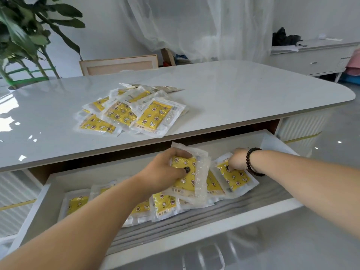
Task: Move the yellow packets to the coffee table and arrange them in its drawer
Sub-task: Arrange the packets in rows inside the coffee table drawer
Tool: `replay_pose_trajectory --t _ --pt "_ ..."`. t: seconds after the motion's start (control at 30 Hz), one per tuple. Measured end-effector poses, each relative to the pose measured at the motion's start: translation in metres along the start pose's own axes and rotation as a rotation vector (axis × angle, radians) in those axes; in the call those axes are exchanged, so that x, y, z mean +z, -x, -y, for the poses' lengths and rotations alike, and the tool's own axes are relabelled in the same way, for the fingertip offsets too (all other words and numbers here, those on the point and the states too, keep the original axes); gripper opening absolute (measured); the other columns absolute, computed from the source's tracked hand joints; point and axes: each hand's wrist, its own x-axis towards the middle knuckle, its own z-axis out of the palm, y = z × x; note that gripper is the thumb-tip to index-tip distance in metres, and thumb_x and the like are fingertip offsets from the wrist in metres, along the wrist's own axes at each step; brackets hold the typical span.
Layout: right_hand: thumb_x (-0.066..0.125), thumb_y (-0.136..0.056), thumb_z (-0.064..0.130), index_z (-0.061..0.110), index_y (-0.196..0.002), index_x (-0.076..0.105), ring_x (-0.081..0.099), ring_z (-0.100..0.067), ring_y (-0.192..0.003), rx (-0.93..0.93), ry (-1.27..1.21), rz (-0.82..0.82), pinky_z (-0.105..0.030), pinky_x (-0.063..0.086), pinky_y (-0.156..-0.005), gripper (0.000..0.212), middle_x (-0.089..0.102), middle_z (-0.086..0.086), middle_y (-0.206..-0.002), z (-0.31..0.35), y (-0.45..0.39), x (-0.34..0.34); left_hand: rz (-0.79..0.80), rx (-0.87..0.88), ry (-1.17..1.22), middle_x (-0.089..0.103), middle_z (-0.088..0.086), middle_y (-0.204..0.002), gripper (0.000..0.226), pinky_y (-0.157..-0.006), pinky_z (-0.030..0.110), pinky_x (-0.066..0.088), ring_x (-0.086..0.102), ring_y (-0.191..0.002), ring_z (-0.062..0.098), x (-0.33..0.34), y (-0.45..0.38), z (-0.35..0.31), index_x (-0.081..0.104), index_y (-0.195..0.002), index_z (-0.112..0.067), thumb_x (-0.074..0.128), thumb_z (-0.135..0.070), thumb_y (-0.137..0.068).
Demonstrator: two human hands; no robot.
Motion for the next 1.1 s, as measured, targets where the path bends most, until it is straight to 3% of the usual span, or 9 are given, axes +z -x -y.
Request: replay_pose_trajectory --t 0.17,0.27,0.33,0.43,0.53,0.63,0.83,0.93,1.1 --pt "0.058 -0.090 0.025 0.004 -0.120 0.055 0.062 -0.023 -0.096 0.088 -0.035 -0.041 -0.027 0.051 -0.071 0.036 0.060 -0.008 -0.099 0.005 0.000 0.007 -0.009 -0.018 0.091 0.065 0.014 -0.117 0.034 -0.084 0.037 0.051 0.065 -0.084 0.028 -0.002 -0.005 0.004 0.062 -0.110 -0.037 0.066 -0.011 -0.087" --pt "0.056 -0.090 0.029 0.005 -0.124 0.051 0.053 -0.028 -0.110 0.050 -0.054 -0.282 -0.032 0.050 -0.085 0.042 0.050 -0.013 -0.123 0.010 0.006 0.004 -0.009 -0.024 0.133 0.064 0.013 -0.117 0.042 -0.095 0.052 0.051 0.067 -0.100 0.039 -0.003 -0.005 0.005 0.060 -0.111 -0.041 0.066 -0.009 -0.084" --pt "0.054 -0.093 0.027 0.007 -0.110 0.060 0.059 -0.024 -0.095 -0.126 -0.370 -0.374 -0.031 0.051 -0.079 0.027 0.061 -0.011 -0.113 0.019 0.011 0.002 -0.009 0.005 0.146 0.061 0.012 -0.122 0.050 -0.091 0.049 0.051 0.063 -0.090 0.041 -0.004 -0.006 0.007 0.057 -0.113 -0.048 0.066 -0.012 -0.079" --pt "0.050 -0.097 0.027 0.008 -0.089 0.062 0.063 -0.020 -0.070 -0.289 -1.003 -0.098 -0.035 0.055 -0.071 0.023 0.065 -0.007 -0.079 0.033 0.026 0.003 -0.018 0.028 0.166 0.047 -0.007 -0.133 0.071 -0.093 0.043 0.050 0.063 -0.091 0.023 -0.003 -0.006 0.007 0.040 -0.132 -0.052 0.069 -0.011 -0.082" --pt "0.054 -0.096 0.028 0.009 -0.097 0.062 0.063 -0.020 -0.070 -0.363 -1.162 0.121 -0.034 0.056 -0.067 0.021 0.066 -0.008 -0.081 0.035 0.032 0.007 0.013 0.009 0.203 0.059 -0.007 -0.131 0.088 -0.098 0.045 0.051 0.066 -0.108 0.024 0.000 -0.008 0.009 0.028 -0.141 -0.051 0.075 -0.023 -0.072" --pt "0.067 -0.086 0.014 0.010 -0.102 0.062 0.067 -0.019 -0.078 -0.392 -1.182 0.108 -0.034 0.059 -0.069 0.017 0.069 -0.009 -0.093 0.033 0.027 0.010 0.007 -0.015 0.259 0.072 -0.008 -0.105 0.058 -0.078 0.029 0.059 0.072 -0.088 0.007 0.003 -0.007 0.006 0.040 -0.130 -0.033 0.071 -0.012 -0.086" --pt "0.069 -0.079 -0.007 0.011 -0.095 0.059 0.066 -0.016 -0.074 -0.377 -1.300 0.042 -0.025 0.055 -0.053 0.026 0.066 -0.010 -0.097 0.027 0.021 0.007 -0.034 -0.094 0.209 0.075 -0.005 -0.091 0.022 -0.086 0.041 0.058 0.071 -0.082 0.014 0.003 -0.009 0.003 0.064 -0.113 -0.020 0.065 -0.018 -0.091" --pt "0.069 -0.079 -0.007 0.001 -0.109 0.059 0.066 -0.020 -0.084 -0.348 -1.367 0.066 -0.033 0.058 -0.070 0.033 0.067 -0.013 -0.104 0.027 0.020 0.007 -0.023 -0.116 0.257 0.074 0.003 -0.098 0.018 -0.082 0.040 0.059 0.068 -0.088 0.022 0.004 -0.007 0.004 0.068 -0.108 -0.017 0.063 -0.012 -0.092" --pt "0.085 -0.055 0.004 -0.003 -0.128 0.048 0.058 -0.032 -0.116 -0.328 -1.364 0.283 -0.052 0.044 -0.102 0.083 0.061 -0.022 -0.124 0.030 0.024 0.008 -0.060 -0.118 0.491 0.075 0.010 -0.105 0.027 -0.077 0.038 0.060 0.072 -0.090 0.023 0.003 -0.008 0.006 0.063 -0.115 -0.007 0.063 -0.001 -0.090"
